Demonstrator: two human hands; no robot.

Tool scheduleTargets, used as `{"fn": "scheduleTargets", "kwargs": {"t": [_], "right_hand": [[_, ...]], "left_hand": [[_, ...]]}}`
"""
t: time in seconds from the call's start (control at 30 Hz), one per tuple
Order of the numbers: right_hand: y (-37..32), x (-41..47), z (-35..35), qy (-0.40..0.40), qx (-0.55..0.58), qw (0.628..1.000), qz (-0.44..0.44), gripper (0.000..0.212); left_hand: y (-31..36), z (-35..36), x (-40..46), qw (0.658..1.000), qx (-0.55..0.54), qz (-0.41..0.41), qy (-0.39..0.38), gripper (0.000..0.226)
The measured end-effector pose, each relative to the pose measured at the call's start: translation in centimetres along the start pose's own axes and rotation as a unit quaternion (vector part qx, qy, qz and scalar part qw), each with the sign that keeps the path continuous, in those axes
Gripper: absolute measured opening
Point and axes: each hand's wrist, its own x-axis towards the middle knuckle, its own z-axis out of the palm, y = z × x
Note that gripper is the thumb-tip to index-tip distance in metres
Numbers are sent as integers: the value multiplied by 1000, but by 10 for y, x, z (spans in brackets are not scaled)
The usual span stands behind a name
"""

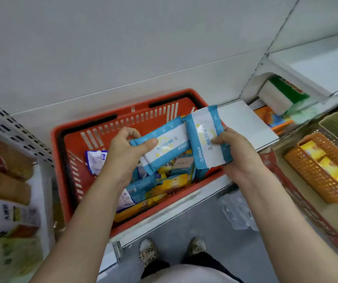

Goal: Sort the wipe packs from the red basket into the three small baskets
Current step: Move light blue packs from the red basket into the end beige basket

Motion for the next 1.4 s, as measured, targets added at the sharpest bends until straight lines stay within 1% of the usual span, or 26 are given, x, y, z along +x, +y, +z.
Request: {"fn": "scheduleTargets", "kwargs": {"t": [0.07, 0.13, 0.17, 0.2, 0.3, 0.33, 0.37, 0.43, 0.53, 0.6, 0.7, 0.77, 0.8, 0.9, 0.93, 1.03, 1.13, 1.23, 1.33, 1.4], "right_hand": [[-1, -11, -20, 13, 22, 1000, -12, 24], [1, -22, -41, 34, 45, 998, -35, 13], [1, -28, -53, 50, 57, 996, -54, 13], [1, -35, -67, 64, 69, 993, -77, 20], [-3, -60, -119, 82, 91, 984, -130, 64], [-5, -70, -139, 87, 92, 982, -140, 73], [-7, -79, -159, 95, 91, 980, -148, 74], [-11, -100, -206, 123, 88, 976, -154, 59], [-15, -136, -282, 178, 92, 971, -131, 32], [-19, -161, -331, 217, 110, 961, -131, 25], [-19, -197, -399, 276, 113, 944, -143, 24], [-15, -218, -441, 301, 102, 937, -145, 25], [-14, -227, -460, 305, 102, 935, -147, 28], [-11, -242, -509, 301, 103, 936, -147, 58], [-12, -243, -523, 303, 95, 938, -142, 58], [-16, -236, -564, 317, 80, 937, -125, 40], [-28, -216, -605, 338, 69, 932, -116, 31], [-50, -192, -648, 348, 39, 930, -106, 28], [-81, -167, -690, 352, -9, 933, -72, 28], [-106, -151, -715, 334, -29, 940, -53, 31]], "left_hand": [[4, 14, -9, 1000, -4, 12, 2, 38], [6, 33, -20, 1000, 1, 25, -3, 38], [6, 45, -27, 999, 6, 34, -4, 37], [6, 57, -34, 999, 10, 41, -6, 35], [1, 101, -61, 998, -16, 43, -37, 33], [-2, 119, -72, 998, -22, 41, -51, 34], [-5, 136, -81, 997, -25, 41, -63, 35], [-15, 179, -107, 995, -27, 39, -86, 31], [-36, 250, -148, 992, -13, 18, -126, 22], [-52, 296, -172, 988, -6, 5, -152, 19], [-73, 358, -199, 984, 14, -7, -177, 21], [-86, 395, -213, 980, 21, -16, -198, 22], [-92, 412, -218, 977, 24, -22, -210, 22], [-106, 457, -225, 969, 51, -40, -240, 21], [-109, 472, -224, 967, 57, -44, -246, 20], [-118, 516, -214, 963, 60, -52, -256, 18], [-131, 566, -198, 963, 53, -64, -255, 24], [-146, 625, -179, 961, 47, -86, -259, 30], [-154, 685, -162, 957, 49, -98, -267, 14], [-155, 719, -153, 958, 44, -103, -264, 12]]}}
